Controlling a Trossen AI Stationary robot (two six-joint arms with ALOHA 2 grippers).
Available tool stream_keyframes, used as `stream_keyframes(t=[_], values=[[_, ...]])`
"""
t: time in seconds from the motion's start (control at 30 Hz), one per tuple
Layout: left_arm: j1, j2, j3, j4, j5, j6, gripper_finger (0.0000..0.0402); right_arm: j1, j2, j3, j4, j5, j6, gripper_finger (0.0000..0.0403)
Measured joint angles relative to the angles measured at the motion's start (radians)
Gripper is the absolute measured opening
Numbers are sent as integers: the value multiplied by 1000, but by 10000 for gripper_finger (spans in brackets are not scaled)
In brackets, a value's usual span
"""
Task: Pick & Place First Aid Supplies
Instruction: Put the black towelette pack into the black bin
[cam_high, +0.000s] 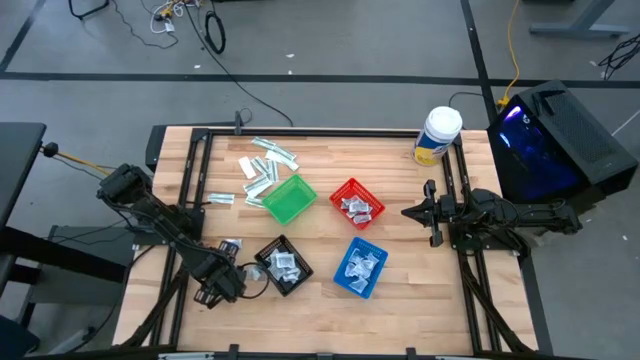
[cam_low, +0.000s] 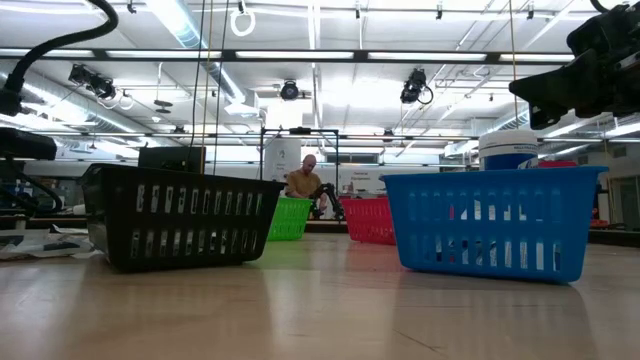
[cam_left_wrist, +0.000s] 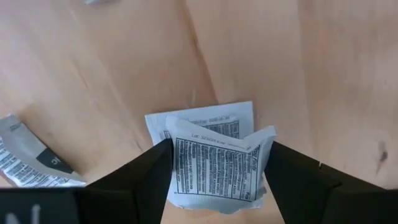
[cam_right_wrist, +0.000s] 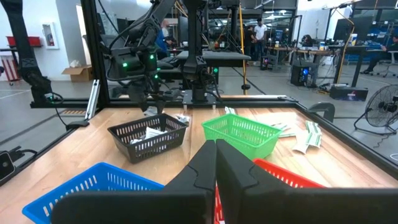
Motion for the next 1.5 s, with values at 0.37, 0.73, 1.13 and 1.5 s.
stream_keyframes(t=[0.37, 0.73, 1.13, 1.5], values=[[0, -1, 86, -64, -29, 29, 248, 0, 0, 0, 0, 0, 0, 13], [76, -2, 274, -112, -145, 152, 248, 0, 0, 0, 0, 0, 0, 13], [257, -2, 332, -29, -207, 323, 248, 0, 0, 0, 0, 0, 0, 13], [321, 0, 332, 77, -204, 351, 248, 0, 0, 0, 0, 0, 0, 13]])
